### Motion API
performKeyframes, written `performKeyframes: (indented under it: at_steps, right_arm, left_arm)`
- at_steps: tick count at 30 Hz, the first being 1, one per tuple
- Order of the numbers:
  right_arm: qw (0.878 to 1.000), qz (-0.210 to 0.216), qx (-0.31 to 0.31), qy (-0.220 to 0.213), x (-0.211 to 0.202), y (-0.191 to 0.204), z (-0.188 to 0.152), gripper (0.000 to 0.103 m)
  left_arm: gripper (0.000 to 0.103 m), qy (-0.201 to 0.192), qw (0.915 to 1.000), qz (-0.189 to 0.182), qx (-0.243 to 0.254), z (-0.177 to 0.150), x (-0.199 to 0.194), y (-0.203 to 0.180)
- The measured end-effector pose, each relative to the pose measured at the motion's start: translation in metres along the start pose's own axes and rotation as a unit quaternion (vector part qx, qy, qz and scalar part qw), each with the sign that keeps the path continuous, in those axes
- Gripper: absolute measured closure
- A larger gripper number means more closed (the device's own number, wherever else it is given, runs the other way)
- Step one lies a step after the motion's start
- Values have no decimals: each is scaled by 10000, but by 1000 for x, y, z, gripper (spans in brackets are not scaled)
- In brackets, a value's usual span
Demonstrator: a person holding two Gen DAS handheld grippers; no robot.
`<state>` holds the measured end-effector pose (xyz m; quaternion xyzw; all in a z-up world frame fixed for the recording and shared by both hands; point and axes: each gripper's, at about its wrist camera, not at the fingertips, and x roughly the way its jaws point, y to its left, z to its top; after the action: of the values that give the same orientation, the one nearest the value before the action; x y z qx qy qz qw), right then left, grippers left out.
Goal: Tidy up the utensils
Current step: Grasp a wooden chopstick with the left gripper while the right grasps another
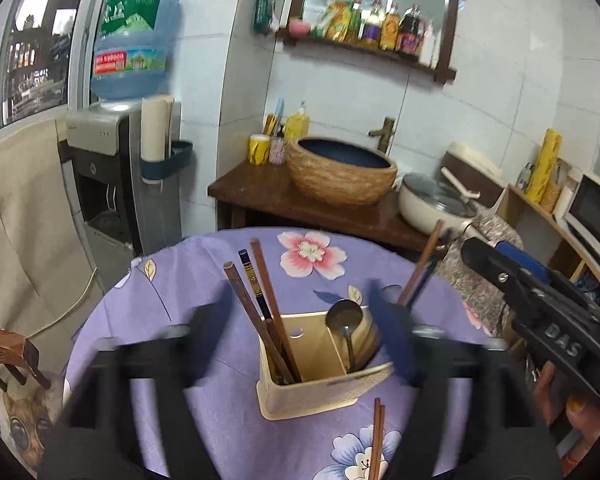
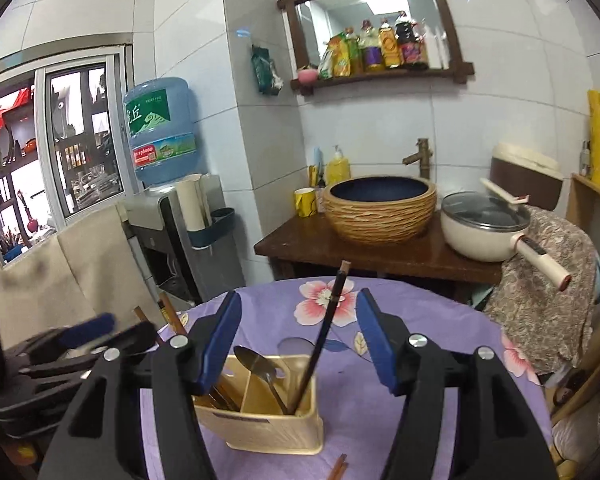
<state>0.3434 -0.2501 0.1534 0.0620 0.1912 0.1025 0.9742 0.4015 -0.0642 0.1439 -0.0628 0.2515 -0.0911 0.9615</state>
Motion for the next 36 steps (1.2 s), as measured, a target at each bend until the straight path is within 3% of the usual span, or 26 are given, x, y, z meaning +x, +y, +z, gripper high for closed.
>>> performKeyframes:
  at_steps: [2,5,10,13,19,23,31,33,35,36]
  right_arm:
    - [9999,-104,-25,90,-9,-4,-15,42]
    - [9974,-401,-205,571,-7,-8,-60,37]
    - [9807,-996,-353,1643,22,-15,-141,37]
    - [9727,-1260,-239,1935,33,-19,-173,39]
    - [9630,-1428,-109,2283,49,-20,-196,43]
    - [9614,-1233,15,2460,58,-19,-208,43]
    - [9567,-1444,26,2527,69,-27,-208,44]
    - [9567,-1381,24,2562,76,-27,-206,51]
    - [9565,-1302,117,2609,85,-27,-201,68]
    - [9560,-1296,161,2625,89,-27,-199,71]
  left_arm:
    - [19,-313,9994,25,110,-16,-25,-2]
    - [12,-325,9991,78,252,-50,-42,0]
    - [11,287,9975,562,302,-115,-25,11]
    - [11,631,9943,782,367,-150,-10,15]
    - [11,987,9896,937,463,-192,3,15]
    - [11,1055,9900,846,402,-202,4,17]
    - [11,1125,9894,796,456,-209,4,10]
    - [11,1175,9886,781,520,-210,6,7]
    - [11,1213,9885,737,525,-210,9,4]
    - [11,1222,9884,727,531,-210,10,2]
